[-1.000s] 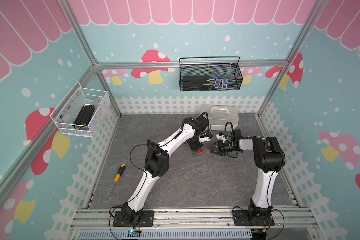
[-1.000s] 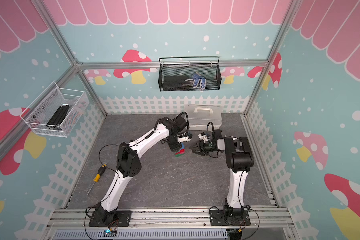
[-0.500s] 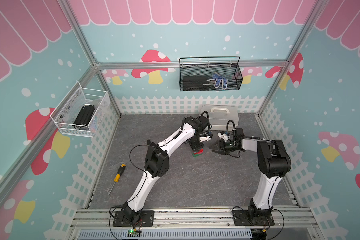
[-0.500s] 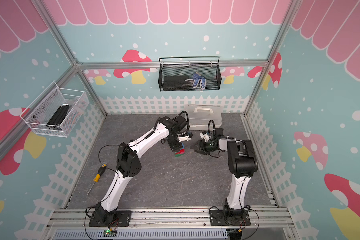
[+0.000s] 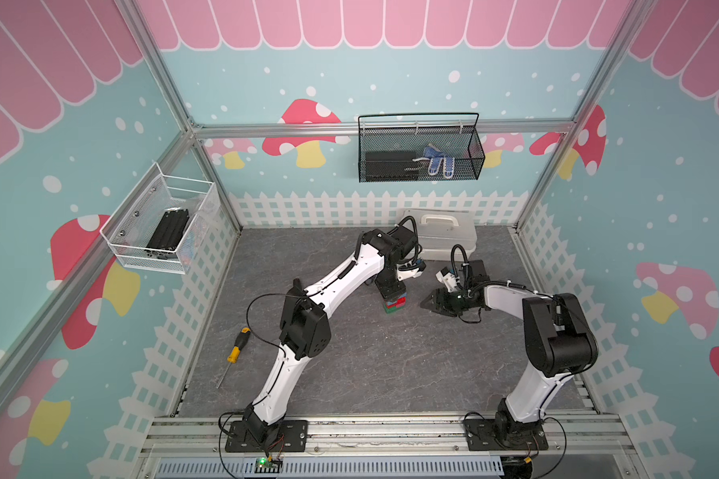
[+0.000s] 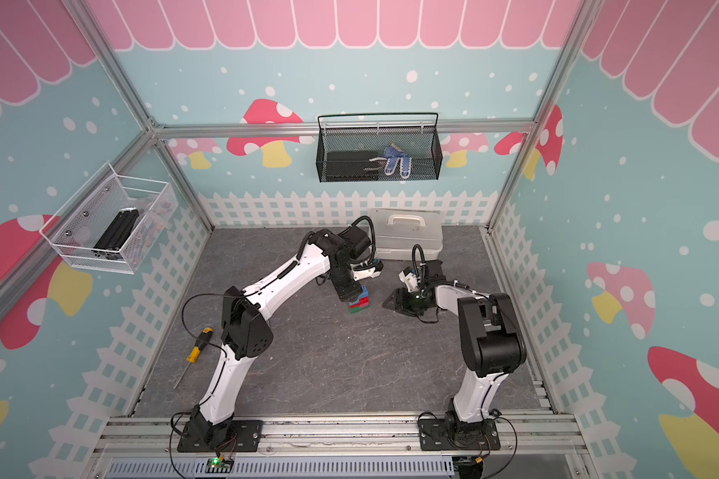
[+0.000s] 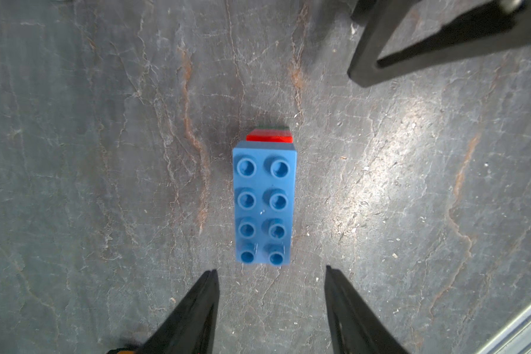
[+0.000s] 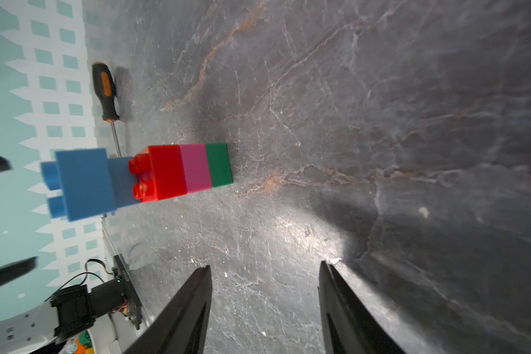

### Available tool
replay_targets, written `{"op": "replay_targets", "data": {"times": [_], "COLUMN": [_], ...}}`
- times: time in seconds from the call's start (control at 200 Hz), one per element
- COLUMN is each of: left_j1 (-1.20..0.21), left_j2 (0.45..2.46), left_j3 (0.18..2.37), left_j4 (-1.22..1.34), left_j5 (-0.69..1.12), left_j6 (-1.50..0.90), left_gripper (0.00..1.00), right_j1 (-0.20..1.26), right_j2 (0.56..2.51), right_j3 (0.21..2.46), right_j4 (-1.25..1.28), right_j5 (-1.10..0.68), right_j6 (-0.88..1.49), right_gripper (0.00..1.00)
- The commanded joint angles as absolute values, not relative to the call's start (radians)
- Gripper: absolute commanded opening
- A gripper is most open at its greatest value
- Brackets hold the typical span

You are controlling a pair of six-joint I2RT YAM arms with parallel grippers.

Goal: Assemble the number 5 with lego
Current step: Assemble the lego brick with the lego brick, then adjust the lego brick at the center of the board.

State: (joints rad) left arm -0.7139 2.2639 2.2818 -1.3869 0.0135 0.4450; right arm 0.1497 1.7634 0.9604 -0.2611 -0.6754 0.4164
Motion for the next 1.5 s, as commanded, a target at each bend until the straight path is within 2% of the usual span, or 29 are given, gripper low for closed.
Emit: {"op": "replay_targets", "data": {"times": [0.0, 0.195, 0.42, 0.53, 0.615, 0.695, 0.826, 1.136, 1.156, 1.171, 1.181, 1.231, 1.496], "left_j1": [-0.716, -0.68, -0.572, -0.517, -0.489, -0.466, -0.441, -0.362, -0.362, -0.362, -0.362, -0.361, -0.351], "left_j2": [2.191, 2.053, 1.812, 1.725, 1.703, 1.7, 1.685, 1.642, 1.645, 1.646, 1.647, 1.65, 1.681], "left_j3": [2.268, 2.141, 1.812, 1.675, 1.619, 1.584, 1.524, 1.414, 1.413, 1.413, 1.412, 1.403, 1.401], "left_j4": [-1.396, -1.301, -1.093, -1.013, -0.992, -0.968, -0.902, -0.827, -0.828, -0.828, -0.827, -0.818, -0.804], "left_j5": [0.009, 0.038, 0.137, 0.206, 0.231, 0.247, 0.256, 0.288, 0.291, 0.292, 0.295, 0.309, 0.337], "left_j6": [0.45, 0.407, 0.272, 0.245, 0.235, 0.215, 0.192, 0.182, 0.18, 0.177, 0.175, 0.169, 0.17], "left_gripper": [0.59, 0.59, 0.6, 0.61, 0.62, 0.62, 0.62, 0.62, 0.62, 0.62, 0.62, 0.62, 0.62], "right_j1": [0.188, 0.325, 0.561, 0.641, 0.667, 0.689, 0.758, 0.831, 0.833, 0.835, 0.837, 0.844, 0.847], "right_j2": [1.687, 1.491, 1.249, 1.216, 1.268, 1.364, 1.566, 1.891, 1.925, 1.941, 1.95, 1.981, 1.98], "right_j3": [0.914, 0.759, 0.528, 0.402, 0.347, 0.339, 0.302, 0.331, 0.331, 0.332, 0.331, 0.32, 0.354], "right_j4": [-0.231, -0.041, 0.232, 0.414, 0.543, 0.655, 0.997, 1.35, 1.374, 1.393, 1.408, 1.486, 1.491], "right_j5": [-0.545, -0.331, 0.019, 0.168, 0.213, 0.217, 0.315, 0.344, 0.338, 0.338, 0.339, 0.359, 0.416], "right_j6": [0.404, 0.465, 0.539, 0.587, 0.615, 0.599, 0.516, 0.462, 0.463, 0.464, 0.465, 0.458, 0.377], "right_gripper": [0.58, 0.59, 0.64, 0.68, 0.75, 0.75, 0.75, 0.8, 0.83, 0.94, 0.98, 0.99, 0.99]}}
